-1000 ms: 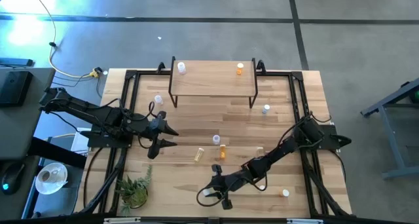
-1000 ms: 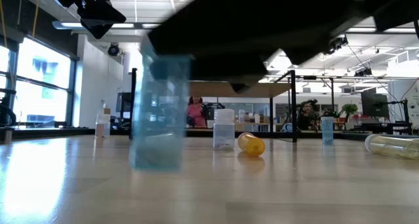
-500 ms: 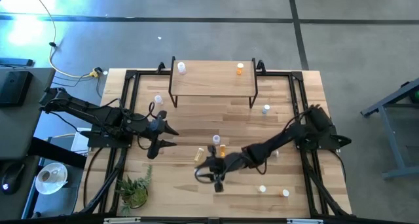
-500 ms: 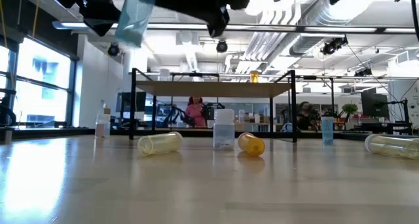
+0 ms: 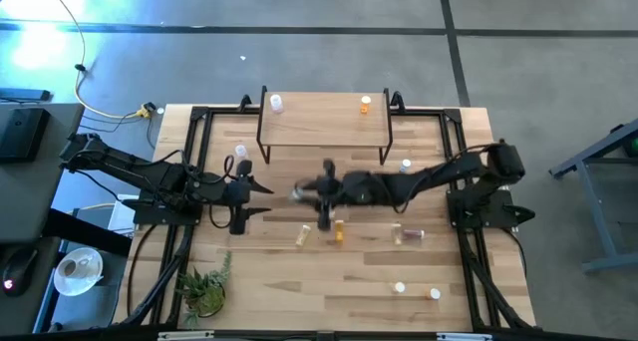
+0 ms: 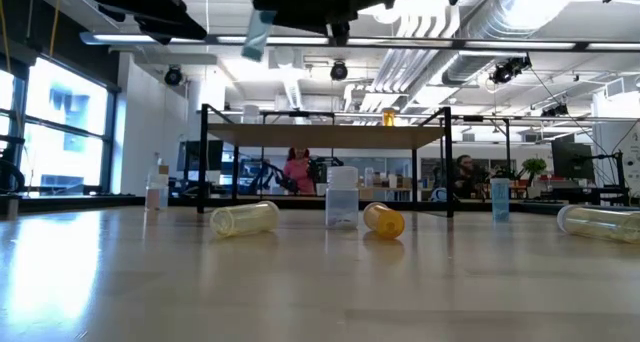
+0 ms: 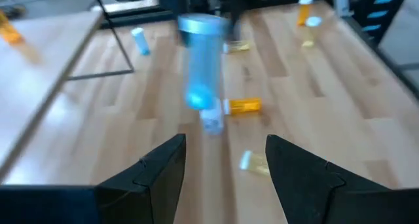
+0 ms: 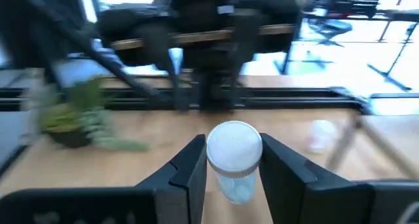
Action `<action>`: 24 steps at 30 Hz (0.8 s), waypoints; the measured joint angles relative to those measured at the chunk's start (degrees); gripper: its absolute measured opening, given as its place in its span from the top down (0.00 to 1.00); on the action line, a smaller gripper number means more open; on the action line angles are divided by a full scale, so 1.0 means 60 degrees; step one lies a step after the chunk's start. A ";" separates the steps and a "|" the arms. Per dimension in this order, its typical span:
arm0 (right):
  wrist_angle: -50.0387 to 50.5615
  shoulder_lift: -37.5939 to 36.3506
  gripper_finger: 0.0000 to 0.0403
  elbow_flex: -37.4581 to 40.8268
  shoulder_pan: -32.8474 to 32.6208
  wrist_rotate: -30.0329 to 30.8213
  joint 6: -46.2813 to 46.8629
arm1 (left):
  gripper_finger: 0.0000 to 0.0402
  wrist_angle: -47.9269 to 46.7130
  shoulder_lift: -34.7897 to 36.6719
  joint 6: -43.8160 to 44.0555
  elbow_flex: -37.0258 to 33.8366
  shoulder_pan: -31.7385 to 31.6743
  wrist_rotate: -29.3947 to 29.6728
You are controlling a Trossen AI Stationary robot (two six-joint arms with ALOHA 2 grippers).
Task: Pick and place medicine bottles onto shelf by color
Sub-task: Put the bottom left blue pill bottle on the shelf
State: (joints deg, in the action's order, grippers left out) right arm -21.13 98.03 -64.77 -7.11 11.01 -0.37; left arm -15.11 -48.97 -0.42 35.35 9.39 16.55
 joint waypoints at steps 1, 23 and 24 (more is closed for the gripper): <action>0.0017 -0.0107 0.73 0.0000 0.0214 -0.0006 -0.0045 | 0.50 0.0000 0.0000 -0.0041 0.0000 0.0000 0.0125; 0.3019 -0.2021 0.73 -0.1465 0.4218 -0.0059 -0.0274 | 0.50 -0.0259 0.0000 -0.0544 -0.0004 0.0000 0.0474; 0.3339 -0.1970 0.73 -0.1745 0.4350 -0.0056 -0.0297 | 0.50 -0.0250 0.0000 -0.0652 -0.0004 0.0000 0.0591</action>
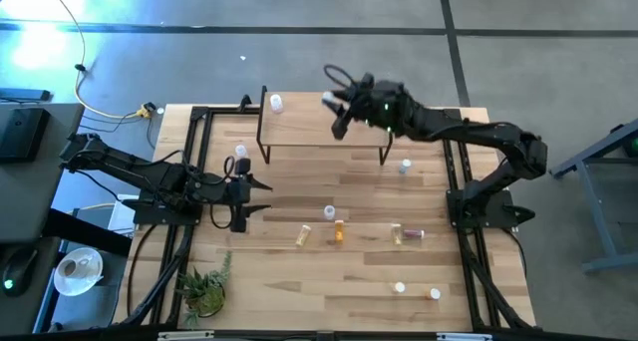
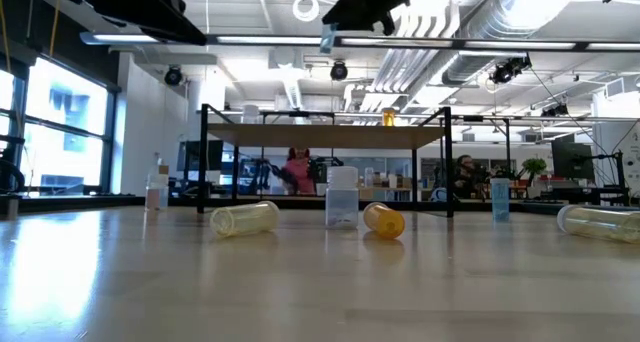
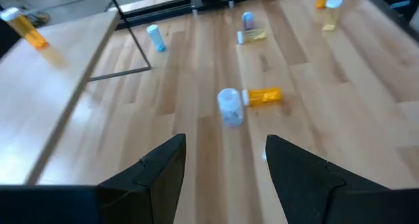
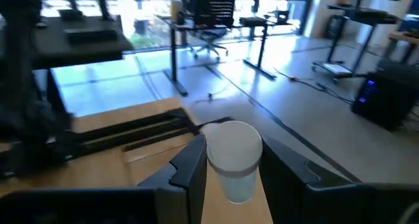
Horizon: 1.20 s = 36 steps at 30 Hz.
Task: Pick and place medicine bottles onto shelf by color
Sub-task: Put the bottom left blue pill bottle on the shelf
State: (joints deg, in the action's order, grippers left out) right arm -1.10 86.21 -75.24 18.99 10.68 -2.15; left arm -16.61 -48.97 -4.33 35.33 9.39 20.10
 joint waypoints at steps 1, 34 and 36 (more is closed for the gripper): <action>0.0397 0.0048 0.73 -0.0269 0.0142 0.0000 0.0021 | 0.50 0.0013 0.0000 -0.0117 0.0000 -0.0015 0.0114; 0.1085 0.1275 0.73 0.0519 0.1951 -0.0865 0.1639 | 0.50 -0.0337 0.0004 0.0221 0.0000 -0.0382 0.0259; 0.1069 0.1273 0.73 0.0521 0.1969 -0.0922 0.1640 | 0.50 -0.0337 0.0004 0.0219 0.0000 -0.0382 0.0259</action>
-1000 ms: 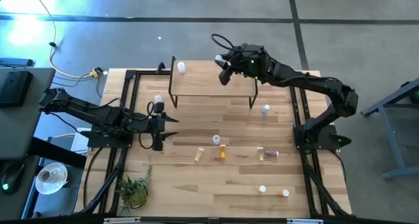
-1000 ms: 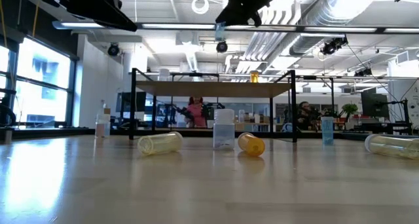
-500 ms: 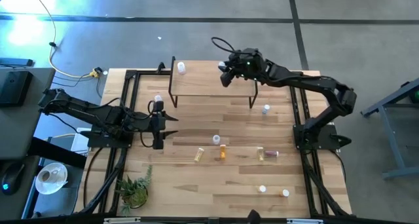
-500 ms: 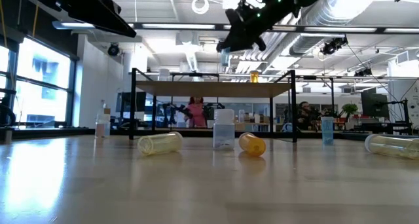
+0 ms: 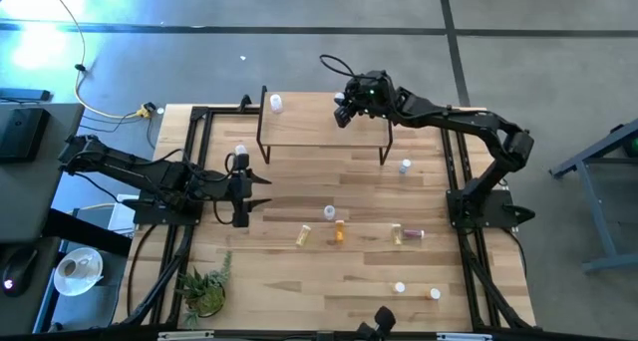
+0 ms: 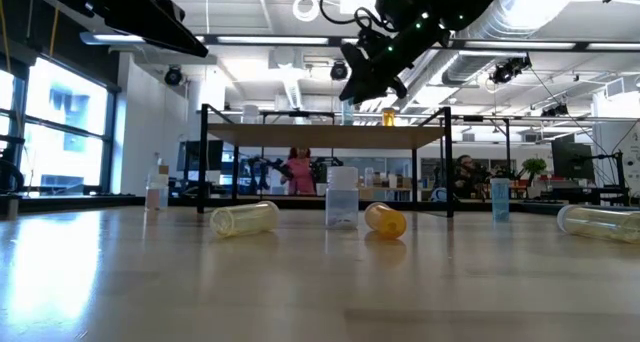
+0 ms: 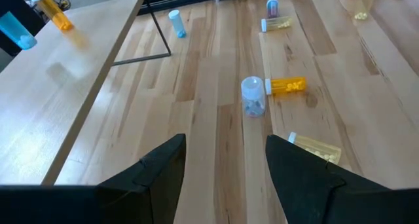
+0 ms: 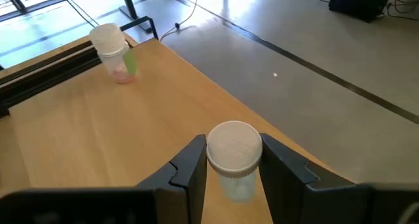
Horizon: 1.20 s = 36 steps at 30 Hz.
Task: Pick and place medicine bottles onto shelf by color
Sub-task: Put the bottom left blue pill bottle on the shelf
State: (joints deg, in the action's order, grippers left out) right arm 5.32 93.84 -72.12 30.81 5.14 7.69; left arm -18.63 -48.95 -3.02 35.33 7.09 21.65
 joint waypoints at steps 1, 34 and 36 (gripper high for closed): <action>-0.0002 0.0008 0.73 0.0000 0.0003 -0.0118 0.0002 | 0.50 0.0000 0.0000 -0.0009 0.0000 0.0000 0.0000; 0.0306 0.0364 0.73 -0.0004 -0.0073 -0.0017 -0.0183 | 0.50 0.0003 0.0000 0.0224 0.0000 0.0000 -0.0003; 0.0307 0.0364 0.73 -0.0004 -0.0075 -0.0014 -0.0183 | 0.50 0.0000 0.0000 0.0222 0.0000 0.0000 0.0000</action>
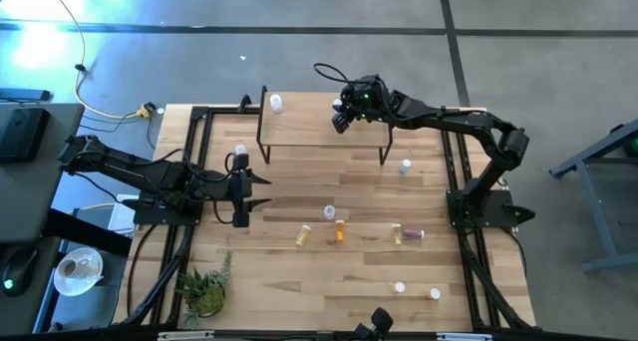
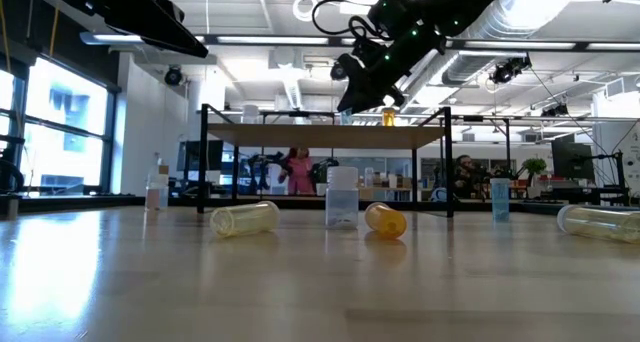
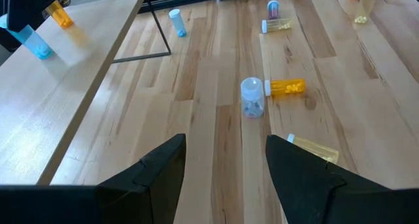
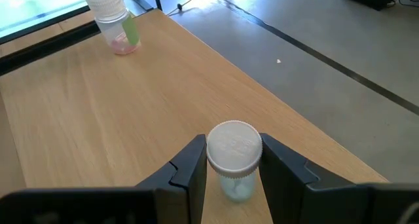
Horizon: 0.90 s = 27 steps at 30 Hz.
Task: Pick and place medicine bottles onto shelf by color
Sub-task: Put the bottom left blue pill bottle on the shelf, then put the top transparent pill bottle on the shelf aligned with the other transparent pill bottle
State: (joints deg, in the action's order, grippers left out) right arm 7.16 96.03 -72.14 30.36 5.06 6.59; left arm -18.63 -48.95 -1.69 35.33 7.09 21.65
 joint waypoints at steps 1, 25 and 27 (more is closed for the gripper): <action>0.0004 0.0000 0.73 0.0000 -0.0002 0.0000 0.0000 | 0.50 0.0002 0.0000 -0.0001 0.0000 0.0000 0.0000; -0.0259 0.0000 0.57 -0.0213 0.0072 0.0141 -0.0289 | 0.50 0.0000 0.0000 0.0003 0.0000 0.0000 -0.0001; -0.0147 0.0000 0.57 -0.0443 0.0075 0.0149 -0.0456 | 0.50 0.0000 0.0000 0.0035 0.0000 0.0000 0.0000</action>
State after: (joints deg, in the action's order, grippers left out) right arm 6.28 96.03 -74.80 30.81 5.96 3.85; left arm -18.63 -48.95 -1.48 35.33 7.09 21.65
